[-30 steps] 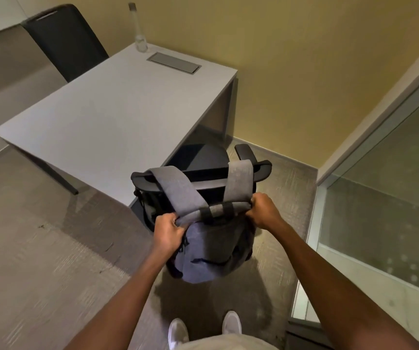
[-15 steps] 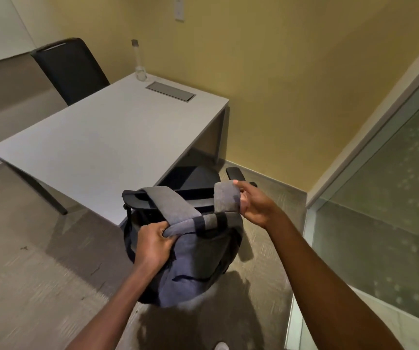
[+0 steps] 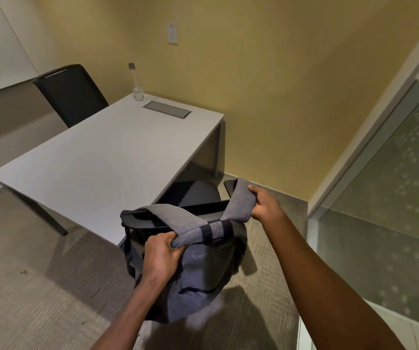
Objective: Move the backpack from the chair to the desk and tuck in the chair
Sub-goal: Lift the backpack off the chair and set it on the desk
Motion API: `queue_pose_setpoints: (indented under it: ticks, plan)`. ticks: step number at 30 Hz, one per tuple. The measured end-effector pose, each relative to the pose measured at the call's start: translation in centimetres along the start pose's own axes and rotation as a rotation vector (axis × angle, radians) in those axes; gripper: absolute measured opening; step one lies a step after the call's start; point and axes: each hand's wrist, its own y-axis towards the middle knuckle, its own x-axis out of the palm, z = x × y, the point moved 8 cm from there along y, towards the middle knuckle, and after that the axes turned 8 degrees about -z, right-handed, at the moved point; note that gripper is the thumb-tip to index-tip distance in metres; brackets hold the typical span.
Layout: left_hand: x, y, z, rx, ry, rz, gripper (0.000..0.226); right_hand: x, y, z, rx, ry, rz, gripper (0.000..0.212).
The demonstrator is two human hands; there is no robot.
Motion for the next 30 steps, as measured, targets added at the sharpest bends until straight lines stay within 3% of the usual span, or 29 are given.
queue_pose_setpoints:
  ticks: [3, 8, 12, 16, 19, 22, 24, 27, 30]
  plan:
    - [0.8, -0.2, 0.6, 0.022, -0.003, -0.020, 0.024, -3.3, -0.6, 0.5, -0.030, 0.062, 0.119, 0.053]
    - [2.4, -1.1, -0.4, -0.009, -0.068, -0.096, 0.019, -7.6, -2.4, 2.6, 0.035, -0.166, 0.315, 0.056]
    - [3.2, -2.2, -1.3, -0.020, -0.159, -0.136, 0.011, -8.6, -3.1, 5.6, 0.135, -0.264, 0.242, 0.041]
    - [3.7, -2.7, -2.6, -0.070, -0.143, -0.136, 0.030, -8.6, -4.3, 6.6, 0.146, -0.622, 0.134, 0.038]
    - [4.0, -3.4, -3.6, -0.081, -0.132, -0.136, 0.053, -7.8, -5.2, 5.7, 0.073, -0.889, 0.138, 0.035]
    - [3.9, -4.3, -4.2, -0.060, -0.142, -0.161, 0.055, -4.4, -6.2, 4.7, -0.027, -1.304, 0.094, 0.028]
    - [3.7, -4.7, -4.6, -0.052, -0.126, -0.159, 0.050, -0.8, -7.0, 3.8, -0.233, -1.467, 0.060, 0.022]
    - [2.9, -5.3, -5.4, -0.034, -0.100, -0.169, 0.021, 5.9, -8.4, 4.1, -0.530, -1.364, -0.057, 0.016]
    - [2.0, -5.8, -5.9, 0.027, -0.093, -0.154, 0.014, 11.3, -7.7, 7.2, -0.494, -1.273, -0.177, 0.026]
